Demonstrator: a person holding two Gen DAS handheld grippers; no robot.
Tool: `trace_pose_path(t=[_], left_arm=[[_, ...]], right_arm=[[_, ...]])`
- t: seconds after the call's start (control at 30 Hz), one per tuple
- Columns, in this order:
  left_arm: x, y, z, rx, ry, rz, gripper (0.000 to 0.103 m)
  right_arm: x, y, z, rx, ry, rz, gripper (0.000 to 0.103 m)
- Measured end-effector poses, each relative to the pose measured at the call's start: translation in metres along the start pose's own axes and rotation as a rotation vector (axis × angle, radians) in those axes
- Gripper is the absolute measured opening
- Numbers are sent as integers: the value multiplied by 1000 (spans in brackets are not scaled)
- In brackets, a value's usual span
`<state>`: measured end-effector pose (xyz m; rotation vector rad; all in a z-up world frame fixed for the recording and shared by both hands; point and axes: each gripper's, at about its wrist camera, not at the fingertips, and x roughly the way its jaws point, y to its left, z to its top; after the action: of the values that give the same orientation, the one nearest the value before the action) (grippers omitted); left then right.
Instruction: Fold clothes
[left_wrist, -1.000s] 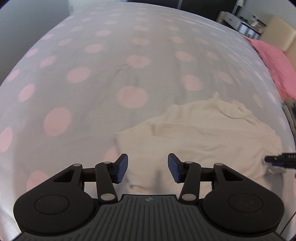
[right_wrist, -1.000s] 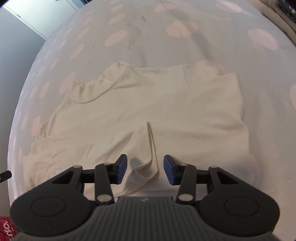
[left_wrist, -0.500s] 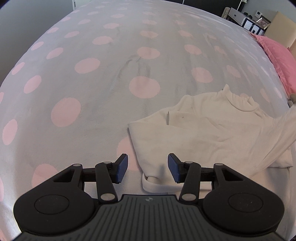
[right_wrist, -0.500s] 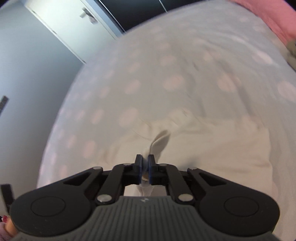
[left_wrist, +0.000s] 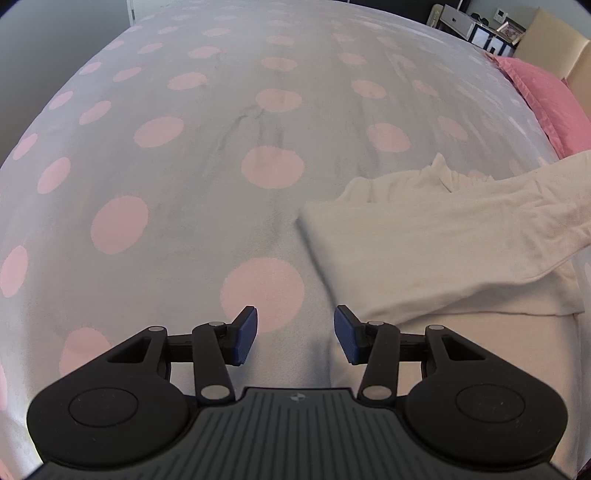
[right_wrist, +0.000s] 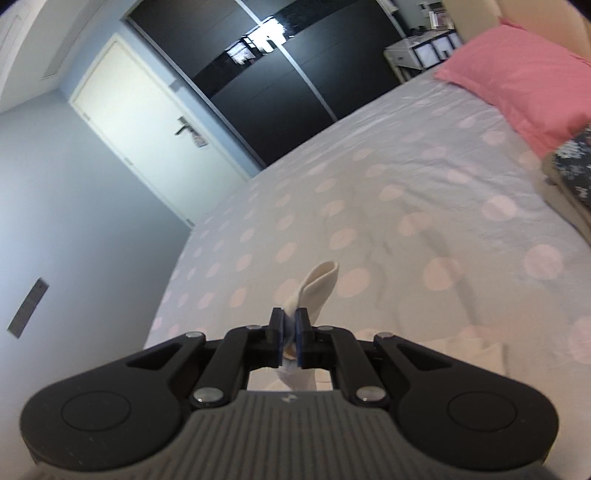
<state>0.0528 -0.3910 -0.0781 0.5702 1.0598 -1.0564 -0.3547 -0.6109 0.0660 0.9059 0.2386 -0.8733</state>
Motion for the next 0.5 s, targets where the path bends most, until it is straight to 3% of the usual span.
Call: trace_pose_path(t=[0.27, 0.5], left_arm=[[12, -21, -11, 82, 19, -7, 44], [26, -26, 8, 8, -31, -58, 45]], right_arm=[[34, -65, -28, 42, 153, -206, 8], [43, -87, -36, 32, 185, -253, 8]])
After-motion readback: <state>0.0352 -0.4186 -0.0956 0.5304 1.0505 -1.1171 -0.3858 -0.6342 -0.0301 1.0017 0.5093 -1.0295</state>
